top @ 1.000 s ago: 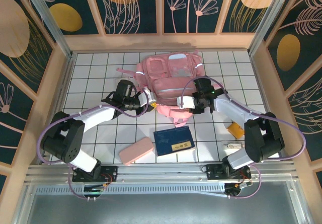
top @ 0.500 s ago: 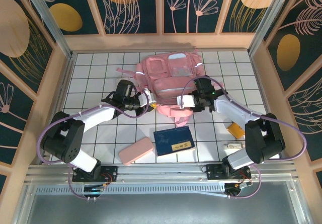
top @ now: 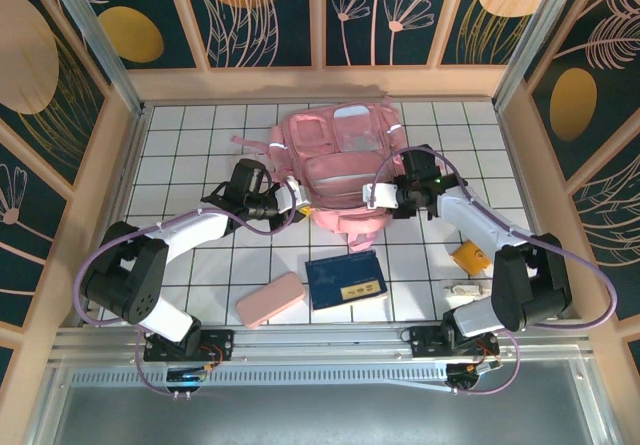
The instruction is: Pack books, pencil case, and school supplies into a backpack
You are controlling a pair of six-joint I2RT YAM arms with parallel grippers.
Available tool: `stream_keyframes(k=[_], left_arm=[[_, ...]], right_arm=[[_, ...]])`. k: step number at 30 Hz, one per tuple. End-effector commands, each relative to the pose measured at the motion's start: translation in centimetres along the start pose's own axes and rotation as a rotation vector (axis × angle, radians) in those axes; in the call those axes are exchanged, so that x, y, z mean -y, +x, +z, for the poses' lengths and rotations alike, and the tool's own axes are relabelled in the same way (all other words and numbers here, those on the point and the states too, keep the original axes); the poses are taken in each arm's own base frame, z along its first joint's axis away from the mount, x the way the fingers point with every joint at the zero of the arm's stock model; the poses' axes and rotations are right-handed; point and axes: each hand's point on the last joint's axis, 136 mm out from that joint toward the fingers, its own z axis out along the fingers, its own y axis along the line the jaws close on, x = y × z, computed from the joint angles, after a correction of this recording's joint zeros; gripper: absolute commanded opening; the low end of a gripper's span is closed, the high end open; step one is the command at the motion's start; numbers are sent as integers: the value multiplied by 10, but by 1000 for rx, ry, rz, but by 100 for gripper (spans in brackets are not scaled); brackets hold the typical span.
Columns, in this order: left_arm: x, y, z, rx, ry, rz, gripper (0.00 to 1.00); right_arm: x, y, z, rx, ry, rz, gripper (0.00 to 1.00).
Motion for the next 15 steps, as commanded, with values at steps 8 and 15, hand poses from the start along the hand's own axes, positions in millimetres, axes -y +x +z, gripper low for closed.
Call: stream_keyframes(k=[8,15], left_arm=[[6,-17,-1,68,51,34,0],[7,-22,-2,87,56,26,0]], right_arm=[[-3,3,12,-8,53,-9,30],[1,-2,23,-32,94,-40,31]])
